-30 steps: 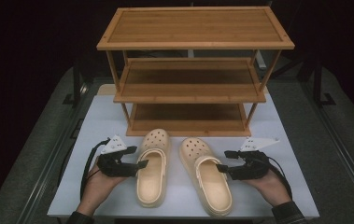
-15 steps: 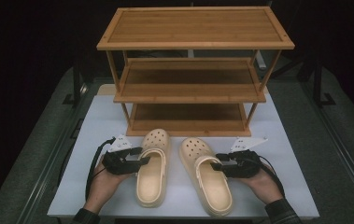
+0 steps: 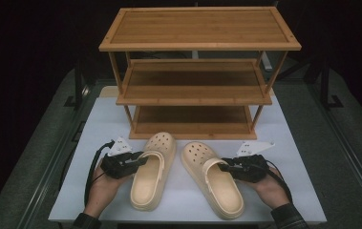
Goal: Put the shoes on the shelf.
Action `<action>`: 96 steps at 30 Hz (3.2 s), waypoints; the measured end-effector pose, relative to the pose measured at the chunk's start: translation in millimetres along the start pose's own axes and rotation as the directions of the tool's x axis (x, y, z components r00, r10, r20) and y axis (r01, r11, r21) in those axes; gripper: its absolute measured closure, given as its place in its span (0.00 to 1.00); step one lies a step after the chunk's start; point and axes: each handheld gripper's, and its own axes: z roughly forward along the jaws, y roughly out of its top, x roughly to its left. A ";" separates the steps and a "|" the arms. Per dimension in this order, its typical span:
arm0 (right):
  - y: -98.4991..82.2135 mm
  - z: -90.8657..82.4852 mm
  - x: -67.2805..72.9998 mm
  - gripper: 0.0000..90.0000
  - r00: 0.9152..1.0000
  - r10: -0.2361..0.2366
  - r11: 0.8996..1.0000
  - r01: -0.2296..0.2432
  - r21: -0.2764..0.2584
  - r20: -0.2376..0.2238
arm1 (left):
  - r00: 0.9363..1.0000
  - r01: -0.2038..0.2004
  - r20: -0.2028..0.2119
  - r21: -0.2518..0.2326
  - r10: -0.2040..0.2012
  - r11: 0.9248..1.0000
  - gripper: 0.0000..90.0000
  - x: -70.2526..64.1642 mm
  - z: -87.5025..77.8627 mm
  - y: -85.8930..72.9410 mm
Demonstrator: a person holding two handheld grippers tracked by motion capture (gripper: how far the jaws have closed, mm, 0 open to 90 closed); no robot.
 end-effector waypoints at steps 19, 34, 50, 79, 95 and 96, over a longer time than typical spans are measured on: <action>0.0 -21.6 -12.1 0.86 0.996 0.024 0.999 -0.021 -0.042 0.087 | 1.000 -0.013 -0.022 -0.001 0.013 1.000 0.84 0.8 -9.5 2.6; 8.7 -34.2 -38.3 0.86 0.987 0.057 0.995 -0.045 -0.084 0.150 | 1.000 -0.009 0.013 -0.046 0.009 0.999 0.85 3.5 -2.3 27.3; 29.0 -10.9 -68.2 0.86 0.975 0.088 0.994 -0.072 -0.086 0.202 | 1.000 0.010 -0.027 -0.076 -0.012 0.997 0.85 19.5 28.3 56.6; 56.5 47.1 -98.2 0.86 0.937 0.126 0.989 -0.094 -0.110 0.325 | 0.986 -0.006 -0.169 -0.100 -0.011 0.995 0.85 33.6 94.4 80.1; 58.1 58.8 -96.0 0.72 0.937 0.146 0.987 -0.115 -0.114 0.318 | 0.989 0.014 -0.147 -0.096 -0.028 0.995 0.77 32.2 98.8 77.6; 58.4 58.6 -95.8 0.67 0.937 0.150 0.986 -0.120 -0.111 0.315 | 0.989 0.019 -0.141 -0.093 -0.032 0.995 0.75 32.2 98.5 77.1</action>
